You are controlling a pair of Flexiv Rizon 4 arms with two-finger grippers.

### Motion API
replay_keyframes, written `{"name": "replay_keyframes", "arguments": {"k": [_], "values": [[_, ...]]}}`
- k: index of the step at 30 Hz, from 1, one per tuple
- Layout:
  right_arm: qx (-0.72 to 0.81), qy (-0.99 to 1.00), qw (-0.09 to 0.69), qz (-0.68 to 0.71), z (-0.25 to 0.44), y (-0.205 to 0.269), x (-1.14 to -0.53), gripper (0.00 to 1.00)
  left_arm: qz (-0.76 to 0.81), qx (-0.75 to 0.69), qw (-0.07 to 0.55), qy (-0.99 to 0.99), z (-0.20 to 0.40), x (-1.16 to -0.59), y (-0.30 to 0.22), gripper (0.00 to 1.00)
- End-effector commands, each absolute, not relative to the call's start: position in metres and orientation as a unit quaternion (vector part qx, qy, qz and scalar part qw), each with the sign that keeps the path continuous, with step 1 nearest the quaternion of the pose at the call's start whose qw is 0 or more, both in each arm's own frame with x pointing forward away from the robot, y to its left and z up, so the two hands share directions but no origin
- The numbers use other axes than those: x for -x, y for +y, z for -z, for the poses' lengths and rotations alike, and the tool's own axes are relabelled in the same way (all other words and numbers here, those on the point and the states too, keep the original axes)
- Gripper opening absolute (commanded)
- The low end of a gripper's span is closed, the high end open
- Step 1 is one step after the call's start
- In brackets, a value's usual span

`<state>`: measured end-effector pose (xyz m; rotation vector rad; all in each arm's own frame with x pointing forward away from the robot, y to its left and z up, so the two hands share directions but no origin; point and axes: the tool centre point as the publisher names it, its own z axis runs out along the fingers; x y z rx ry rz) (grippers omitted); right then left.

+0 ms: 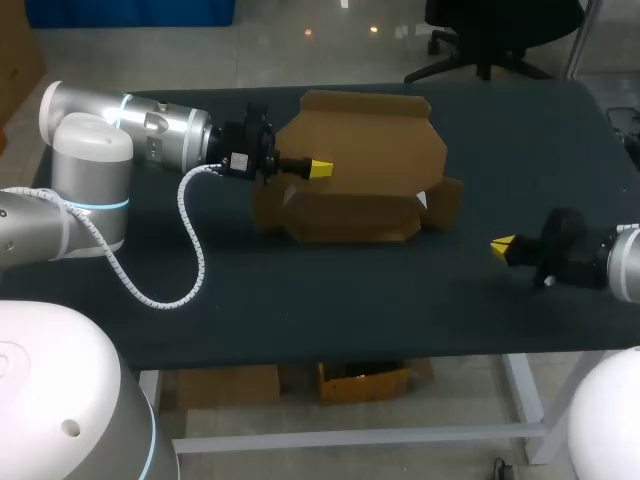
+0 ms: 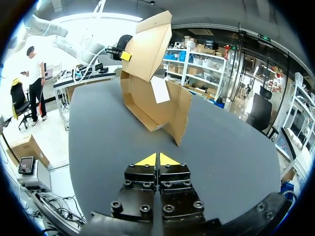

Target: Assemble the packaging by folding the flat box into shape, placing the metal phone stand inside, and closing the box properly

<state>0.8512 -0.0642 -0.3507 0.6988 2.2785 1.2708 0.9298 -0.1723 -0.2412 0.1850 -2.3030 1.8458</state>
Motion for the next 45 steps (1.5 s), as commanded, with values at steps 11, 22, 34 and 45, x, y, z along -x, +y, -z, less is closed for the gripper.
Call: {"name": "replay_keyframes", "arguments": {"k": [11,22,34,45], "values": [[-0.224,0.826,0.227,-0.464,0.355,-0.065,-0.86,0.0,-0.621,-0.061,0.094,-0.776,0.243,-0.931,-0.172,0.0],[-0.22,0.835,0.241,-0.443,0.362,-0.062,-0.883,0.33,-0.621,-0.061,0.094,-0.776,0.243,-0.931,-0.172,0.0],[-0.221,0.83,0.239,-0.453,0.367,-0.049,-0.916,0.43,-0.621,-0.061,0.094,-0.776,0.243,-0.931,-0.172,0.0],[-0.225,0.816,0.238,-0.477,0.37,-0.03,-0.941,0.46,-0.621,-0.061,0.094,-0.776,0.243,-0.931,-0.172,0.0]]}}
